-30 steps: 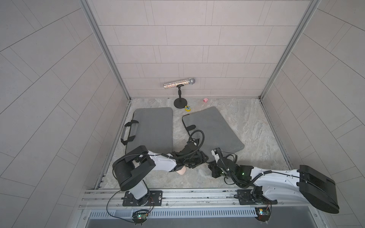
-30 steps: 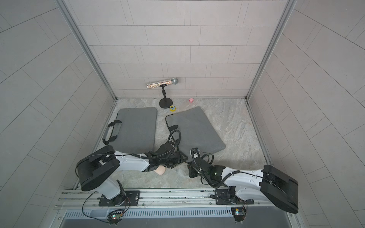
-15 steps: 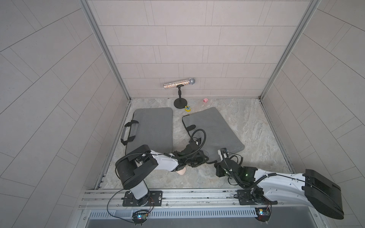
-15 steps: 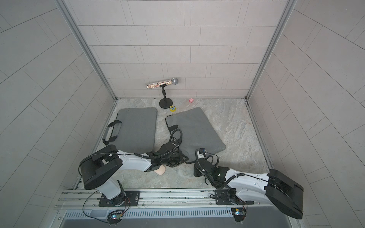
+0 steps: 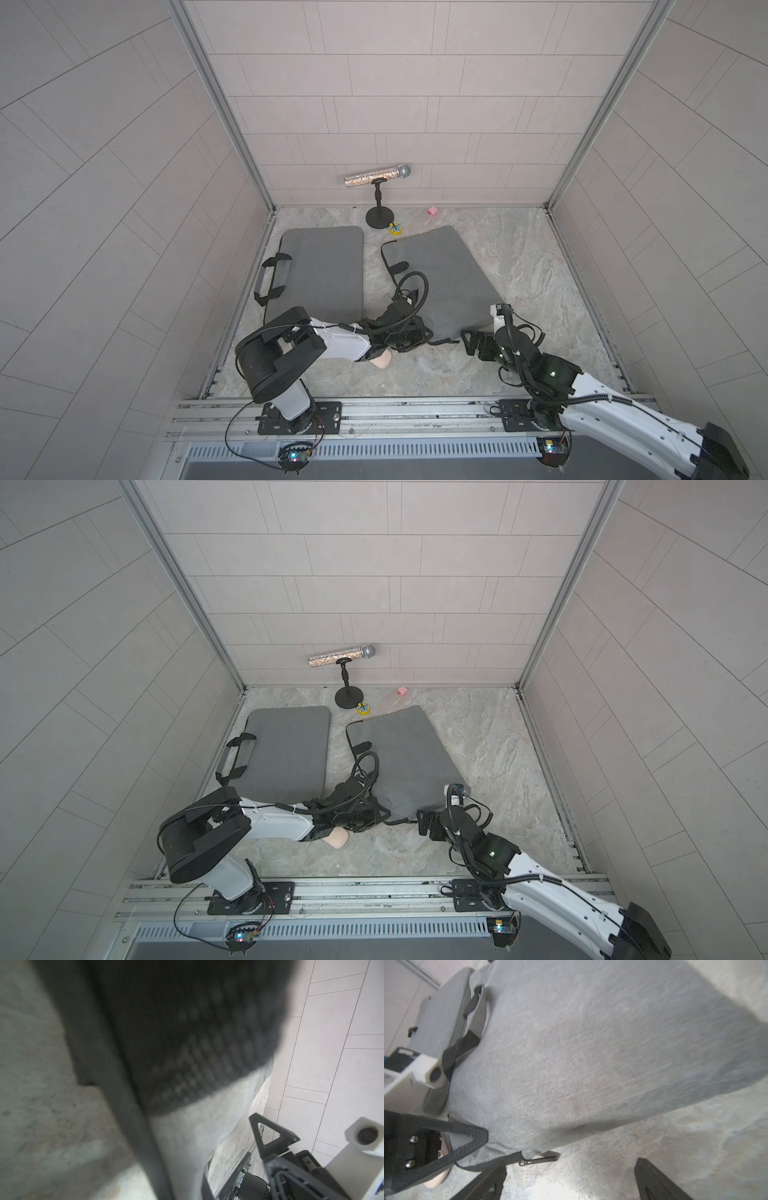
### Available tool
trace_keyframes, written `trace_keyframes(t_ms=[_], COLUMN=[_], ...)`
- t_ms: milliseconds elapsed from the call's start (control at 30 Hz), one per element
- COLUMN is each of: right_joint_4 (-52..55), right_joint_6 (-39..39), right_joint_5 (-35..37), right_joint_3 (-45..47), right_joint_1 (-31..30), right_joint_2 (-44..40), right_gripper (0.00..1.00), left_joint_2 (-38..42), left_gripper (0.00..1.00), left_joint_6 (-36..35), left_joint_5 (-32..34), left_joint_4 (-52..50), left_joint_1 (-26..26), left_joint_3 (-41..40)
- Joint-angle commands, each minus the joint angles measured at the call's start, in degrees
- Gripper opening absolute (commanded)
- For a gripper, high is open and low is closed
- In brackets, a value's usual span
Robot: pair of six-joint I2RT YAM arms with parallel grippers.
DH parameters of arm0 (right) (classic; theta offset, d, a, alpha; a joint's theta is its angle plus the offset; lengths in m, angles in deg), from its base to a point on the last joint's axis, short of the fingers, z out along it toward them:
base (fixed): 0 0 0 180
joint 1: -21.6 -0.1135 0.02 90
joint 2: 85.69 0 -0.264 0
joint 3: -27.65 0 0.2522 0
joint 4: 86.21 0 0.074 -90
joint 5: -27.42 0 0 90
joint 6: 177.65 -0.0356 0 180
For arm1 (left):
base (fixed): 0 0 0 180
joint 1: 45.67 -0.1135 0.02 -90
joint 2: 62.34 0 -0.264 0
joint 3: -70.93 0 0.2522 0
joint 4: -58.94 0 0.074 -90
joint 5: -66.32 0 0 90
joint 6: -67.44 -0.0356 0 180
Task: Put the mouse into the laptop bag
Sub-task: Zip the zipper on the zippered laptop bag, then adjust the zippered laptop bag at the center of the board.
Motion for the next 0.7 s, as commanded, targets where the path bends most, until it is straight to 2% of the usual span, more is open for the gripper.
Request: trace_keyframes(t_ms=[0, 100, 233, 333, 533, 600, 633, 667], right_joint_4=[5.56, 3.73, -6.02, -13.20, -23.51, -25.72, -26.62, -27.01], right_joint_6=[-0.42, 0.33, 0.32, 1.70, 2.15, 1.90, 1.79, 1.62], right_joint_5=[0.14, -3.30, -12.16, -14.90, -17.05, -17.40, -17.45, -17.78], right_joint_3=[-0.77, -1.66, -0.83, -1.79, -4.77, -5.61, -6.08, -6.32], right_joint_1=[4.90, 12.33, 21.59, 24.27, 25.41, 25.58, 25.92, 26.40], right_joint_2=[-1.35, 1.66, 9.51, 17.15, 32.68, 37.10, 39.11, 40.48], right_gripper=[1.00, 1.00, 1.00, 1.00, 0.95, 0.89, 0.81, 0.69], left_joint_2=[1.74, 1.63, 1.78, 2.18, 1.27, 1.04, 1.01, 0.92], left_gripper=[0.00, 0.00, 0.00, 0.00, 0.00, 0.00, 0.00, 0.00], left_joint_6=[-1.24, -0.98, -0.80, -0.75, -0.14, -0.16, -0.18, -0.18], left_joint_5=[1.44, 1.33, 0.89, 1.67, 0.57, 0.30, -0.05, -0.23], left_joint_4=[-1.28, -1.05, -0.71, -0.72, 0.44, 0.58, 0.62, 0.75], left_joint_1=[-0.36, -0.36, -0.37, -0.41, -0.39, -0.41, -0.43, -0.37], left_joint_3=[-0.72, -0.78, -0.80, -1.02, -0.78, -0.51, -0.35, -0.32])
